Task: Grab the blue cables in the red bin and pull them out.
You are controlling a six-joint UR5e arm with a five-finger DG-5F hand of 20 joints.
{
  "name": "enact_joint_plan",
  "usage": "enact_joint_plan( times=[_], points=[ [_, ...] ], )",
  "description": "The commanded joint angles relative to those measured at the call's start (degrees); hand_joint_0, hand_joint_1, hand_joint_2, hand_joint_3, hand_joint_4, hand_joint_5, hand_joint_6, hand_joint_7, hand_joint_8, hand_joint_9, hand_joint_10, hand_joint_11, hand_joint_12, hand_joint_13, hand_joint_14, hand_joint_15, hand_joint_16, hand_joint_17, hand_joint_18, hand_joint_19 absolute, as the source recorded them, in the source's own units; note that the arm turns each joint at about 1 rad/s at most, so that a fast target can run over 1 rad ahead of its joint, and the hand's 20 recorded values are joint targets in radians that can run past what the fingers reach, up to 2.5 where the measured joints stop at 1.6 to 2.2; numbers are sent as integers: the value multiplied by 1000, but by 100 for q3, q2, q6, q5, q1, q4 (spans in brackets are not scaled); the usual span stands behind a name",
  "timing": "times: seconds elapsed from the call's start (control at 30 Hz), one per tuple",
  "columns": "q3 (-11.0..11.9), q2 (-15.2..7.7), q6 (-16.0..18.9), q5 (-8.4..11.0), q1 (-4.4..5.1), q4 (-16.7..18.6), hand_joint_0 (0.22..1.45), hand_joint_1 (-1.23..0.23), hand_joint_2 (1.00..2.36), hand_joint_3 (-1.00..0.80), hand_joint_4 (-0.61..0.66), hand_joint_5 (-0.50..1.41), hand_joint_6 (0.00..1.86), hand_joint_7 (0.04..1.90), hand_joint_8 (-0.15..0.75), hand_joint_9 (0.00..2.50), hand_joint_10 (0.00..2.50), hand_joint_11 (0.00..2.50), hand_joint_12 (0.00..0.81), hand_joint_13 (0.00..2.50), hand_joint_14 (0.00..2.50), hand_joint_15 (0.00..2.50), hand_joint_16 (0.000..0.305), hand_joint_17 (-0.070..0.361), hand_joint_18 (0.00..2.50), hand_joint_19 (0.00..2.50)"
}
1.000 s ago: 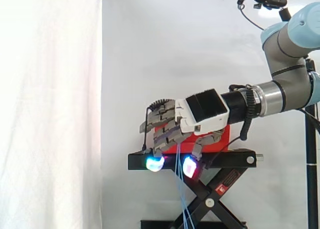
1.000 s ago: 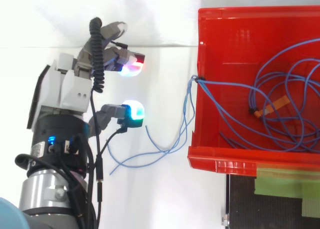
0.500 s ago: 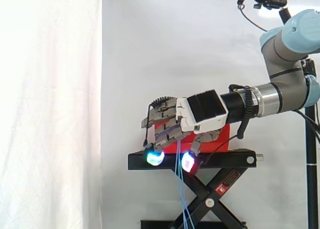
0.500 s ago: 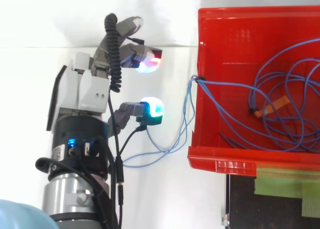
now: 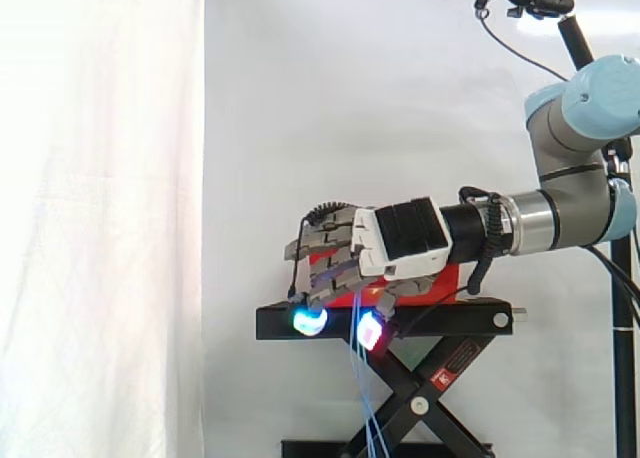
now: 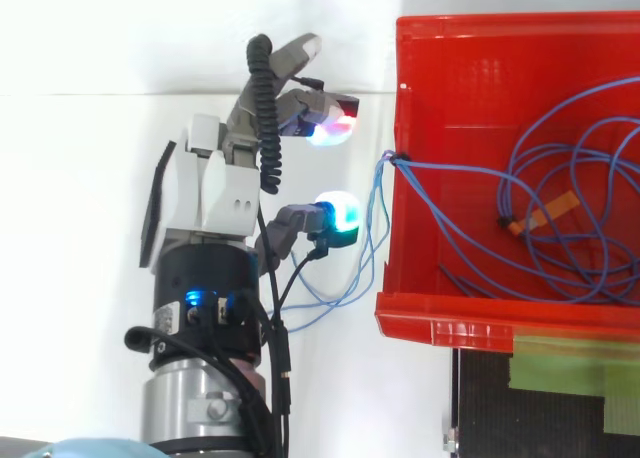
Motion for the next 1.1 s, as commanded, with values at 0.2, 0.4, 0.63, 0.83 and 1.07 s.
enact_joint_plan(
  times=[0.2,0.4,0.63,0.83,1.07],
  points=[
    [-35,4,-1,-58,-115,46,770,-944,1000,-1000,11,700,4,759,257,820,24,946,362,469,12,316,49,111,402,469],
    [-44,-5,-62,-163,-194,10,772,-948,1000,-1000,5,712,5,748,256,827,25,938,358,470,12,322,49,110,403,468],
    [-44,4,-88,-163,-256,54,778,-947,1000,-1000,-2,720,6,745,255,835,26,953,358,470,12,315,49,110,403,469],
    [-44,-5,-167,-233,-300,37,780,-947,1000,-1000,6,726,4,759,253,838,26,935,356,471,13,325,48,109,405,469],
    [-44,4,-194,-251,-335,28,784,-945,1000,-1000,-1,740,3,786,258,843,26,950,356,476,13,320,48,108,406,471]
  ],
)
